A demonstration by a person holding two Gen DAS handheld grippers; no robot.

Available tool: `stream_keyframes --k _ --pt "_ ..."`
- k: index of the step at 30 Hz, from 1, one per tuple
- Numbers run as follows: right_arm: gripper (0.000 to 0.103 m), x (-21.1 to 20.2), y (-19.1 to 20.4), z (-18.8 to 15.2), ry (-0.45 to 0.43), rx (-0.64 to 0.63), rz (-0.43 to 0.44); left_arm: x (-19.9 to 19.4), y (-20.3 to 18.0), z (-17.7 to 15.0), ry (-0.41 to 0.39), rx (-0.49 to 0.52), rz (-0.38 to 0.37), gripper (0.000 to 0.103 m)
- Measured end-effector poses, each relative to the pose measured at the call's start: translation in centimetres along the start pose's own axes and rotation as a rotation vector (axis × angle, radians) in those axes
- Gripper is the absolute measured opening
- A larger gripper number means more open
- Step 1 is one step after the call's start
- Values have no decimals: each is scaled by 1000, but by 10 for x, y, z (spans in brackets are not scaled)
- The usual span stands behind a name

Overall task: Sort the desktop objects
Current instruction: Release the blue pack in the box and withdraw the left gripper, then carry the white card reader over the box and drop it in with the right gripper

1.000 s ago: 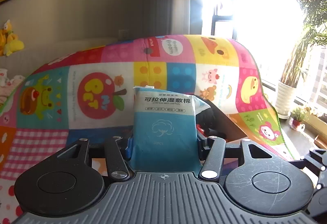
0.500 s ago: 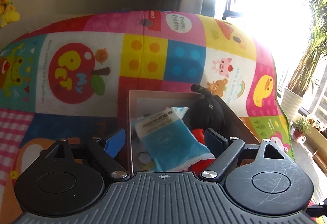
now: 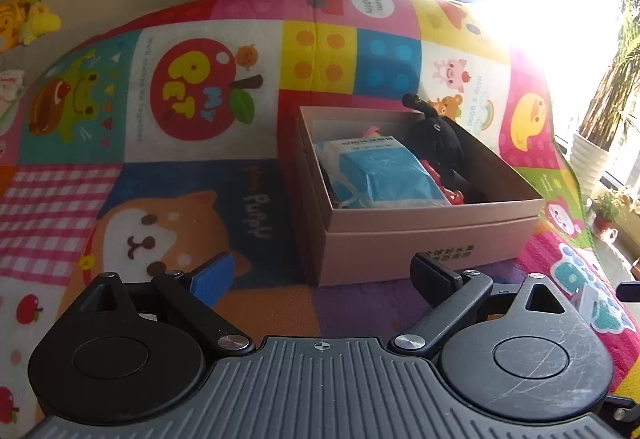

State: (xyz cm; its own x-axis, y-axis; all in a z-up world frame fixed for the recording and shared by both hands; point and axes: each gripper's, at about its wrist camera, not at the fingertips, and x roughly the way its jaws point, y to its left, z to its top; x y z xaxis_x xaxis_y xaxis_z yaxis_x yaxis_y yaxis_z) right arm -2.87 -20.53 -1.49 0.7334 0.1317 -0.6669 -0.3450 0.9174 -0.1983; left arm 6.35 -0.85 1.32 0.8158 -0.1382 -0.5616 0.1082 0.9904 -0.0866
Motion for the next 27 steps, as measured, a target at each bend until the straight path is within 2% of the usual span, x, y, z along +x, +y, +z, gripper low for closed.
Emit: stream_keyframes --k 7,9,11,17,20,22,25,27 --pt "101 22 -4 8 -20 64 32 -31 -12 -21 25 37 -84 101" --pt "94 26 -6 10 -6 79 34 -36 -15 -29 41 64 -95 101" --pt "79 26 -6 11 9 80 47 -40 -16 -36 53 83 -100 101" --pt "79 5 -1 21 -19 52 30 -41 -8 -41 77 59 -96 102" --pt "79 -15 -4 47 -102 7 -13 -45 -1 -34 55 27 -94 102" --pt "79 -27 -10 72 -187 3 -82 -49 1 -28 29 19 -89 102" --pt "79 -38 -27 107 -312 58 -199 -56 5 -20 -9 7 -77 102" --pt "79 -36 -41 127 -342 117 -238 -59 9 -15 -23 -2 -65 103"
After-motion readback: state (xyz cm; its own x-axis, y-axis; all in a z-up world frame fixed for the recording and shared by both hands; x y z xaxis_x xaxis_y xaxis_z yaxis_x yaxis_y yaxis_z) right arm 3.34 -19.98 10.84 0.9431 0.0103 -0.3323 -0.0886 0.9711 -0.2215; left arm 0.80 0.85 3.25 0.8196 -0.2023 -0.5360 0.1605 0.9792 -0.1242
